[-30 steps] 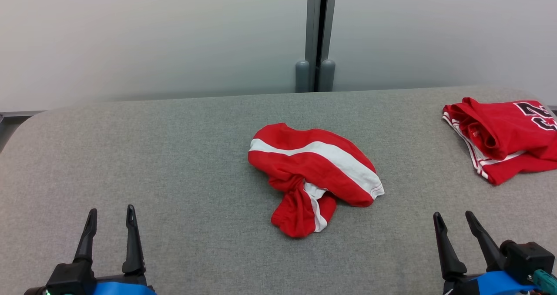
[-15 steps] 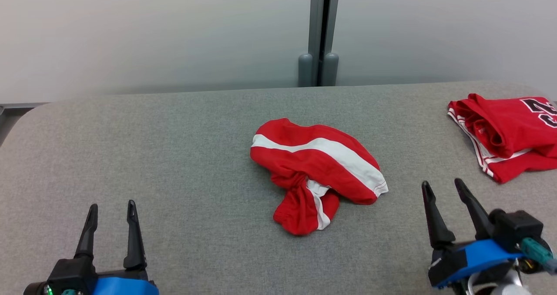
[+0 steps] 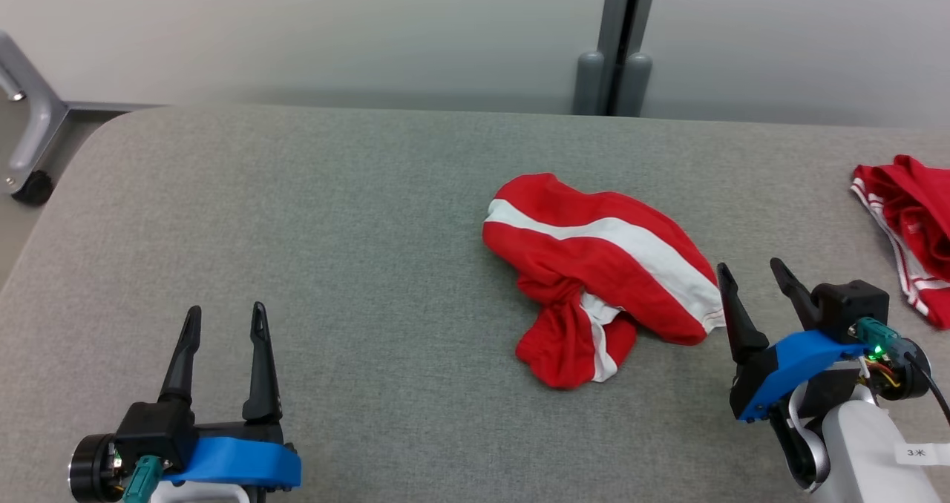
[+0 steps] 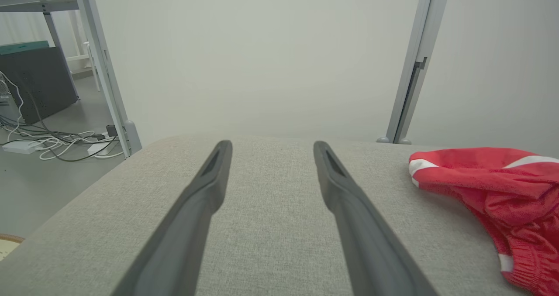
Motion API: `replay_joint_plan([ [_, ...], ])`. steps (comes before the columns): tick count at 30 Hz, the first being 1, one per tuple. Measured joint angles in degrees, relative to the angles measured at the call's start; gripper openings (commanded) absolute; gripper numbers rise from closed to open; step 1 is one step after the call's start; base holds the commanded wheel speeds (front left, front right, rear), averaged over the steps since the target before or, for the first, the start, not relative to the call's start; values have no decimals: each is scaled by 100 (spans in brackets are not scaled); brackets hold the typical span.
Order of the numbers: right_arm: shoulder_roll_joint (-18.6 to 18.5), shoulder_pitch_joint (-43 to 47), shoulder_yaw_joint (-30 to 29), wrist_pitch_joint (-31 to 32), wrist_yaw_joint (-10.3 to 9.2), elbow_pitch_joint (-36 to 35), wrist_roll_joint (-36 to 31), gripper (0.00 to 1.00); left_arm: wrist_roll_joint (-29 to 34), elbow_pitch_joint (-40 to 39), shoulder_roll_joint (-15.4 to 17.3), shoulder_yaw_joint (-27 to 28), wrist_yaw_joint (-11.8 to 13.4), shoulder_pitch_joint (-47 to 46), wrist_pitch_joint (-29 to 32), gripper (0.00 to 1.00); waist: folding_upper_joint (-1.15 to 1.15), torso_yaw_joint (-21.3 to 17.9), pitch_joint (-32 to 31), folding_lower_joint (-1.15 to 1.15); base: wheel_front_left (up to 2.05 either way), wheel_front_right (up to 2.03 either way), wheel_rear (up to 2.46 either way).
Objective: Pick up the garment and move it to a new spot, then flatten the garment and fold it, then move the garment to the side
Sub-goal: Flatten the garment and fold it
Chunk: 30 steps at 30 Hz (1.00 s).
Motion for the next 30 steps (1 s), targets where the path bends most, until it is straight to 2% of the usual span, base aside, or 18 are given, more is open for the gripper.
replay_joint_plan([
  [8, -108, -403, 53, -385, 0, 1548, -37, 100, 75, 70, -98, 18, -69, -113, 1, 100, 0, 404, 306, 0, 0, 0, 0],
  [15, -56, -805, 107, -732, 0, 2619, -48, 100, 138, 86, -135, 67, -100, -199, 1, 100, 0, 515, 413, 0, 0, 0, 0],
  [16, -42, -867, 125, -815, 0, 2702, -44, 62, 140, 91, -141, 65, -108, -208, 1, 100, 0, 518, 415, 0, 0, 0, 0],
  [17, -29, -920, 152, -887, 0, 2778, -37, 13, 148, 105, -145, 63, -121, -224, 1, 100, 0, 520, 410, 0, 0, 0, 0],
  [18, -9, -957, 183, -946, 0, 2853, -31, 0, 164, 111, -148, 64, -122, -240, 1, 100, 0, 518, 403, 0, 0, 0, 0],
  [23, -73, -1114, 220, -1109, 0, 3045, 30, 0, 189, 148, -163, 102, -131, -255, 1, 100, 0, 461, 309, 0, 0, 0, 0],
  [30, -782, -1494, -189, -1160, 0, 2910, 65, 0, 196, 232, -181, 133, -204, -184, 1, 100, 0, 373, 73, 0, 0, 0, 0],
])
